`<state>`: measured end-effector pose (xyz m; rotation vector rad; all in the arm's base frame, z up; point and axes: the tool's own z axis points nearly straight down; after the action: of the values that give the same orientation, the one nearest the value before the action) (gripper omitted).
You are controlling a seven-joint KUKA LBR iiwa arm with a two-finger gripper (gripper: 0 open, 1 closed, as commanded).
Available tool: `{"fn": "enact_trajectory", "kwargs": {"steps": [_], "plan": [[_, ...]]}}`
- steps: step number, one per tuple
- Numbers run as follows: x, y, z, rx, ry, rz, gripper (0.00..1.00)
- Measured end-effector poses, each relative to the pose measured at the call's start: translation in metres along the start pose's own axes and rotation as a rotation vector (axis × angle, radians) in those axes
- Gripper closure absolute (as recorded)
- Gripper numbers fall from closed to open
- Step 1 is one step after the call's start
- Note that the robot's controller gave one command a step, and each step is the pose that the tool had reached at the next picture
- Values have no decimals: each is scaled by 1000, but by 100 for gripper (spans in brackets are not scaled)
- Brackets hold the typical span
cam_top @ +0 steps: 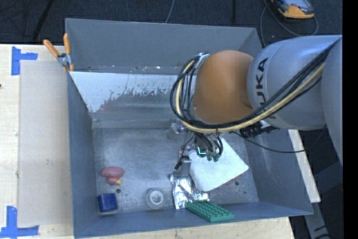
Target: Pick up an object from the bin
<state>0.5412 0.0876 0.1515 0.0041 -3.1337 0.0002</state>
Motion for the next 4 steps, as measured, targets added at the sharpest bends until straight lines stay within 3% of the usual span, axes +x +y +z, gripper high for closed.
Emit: {"fn": "enact_trajectory", "kwargs": {"steps": [1,2,3,4], "plan": [[19,69,81,0,-1,-395,0],[20,124,78,-2,-9,-232,0],[19,122,78,0,-8,-228,100],[45,85,-32,0,-14,-209,100]]}}
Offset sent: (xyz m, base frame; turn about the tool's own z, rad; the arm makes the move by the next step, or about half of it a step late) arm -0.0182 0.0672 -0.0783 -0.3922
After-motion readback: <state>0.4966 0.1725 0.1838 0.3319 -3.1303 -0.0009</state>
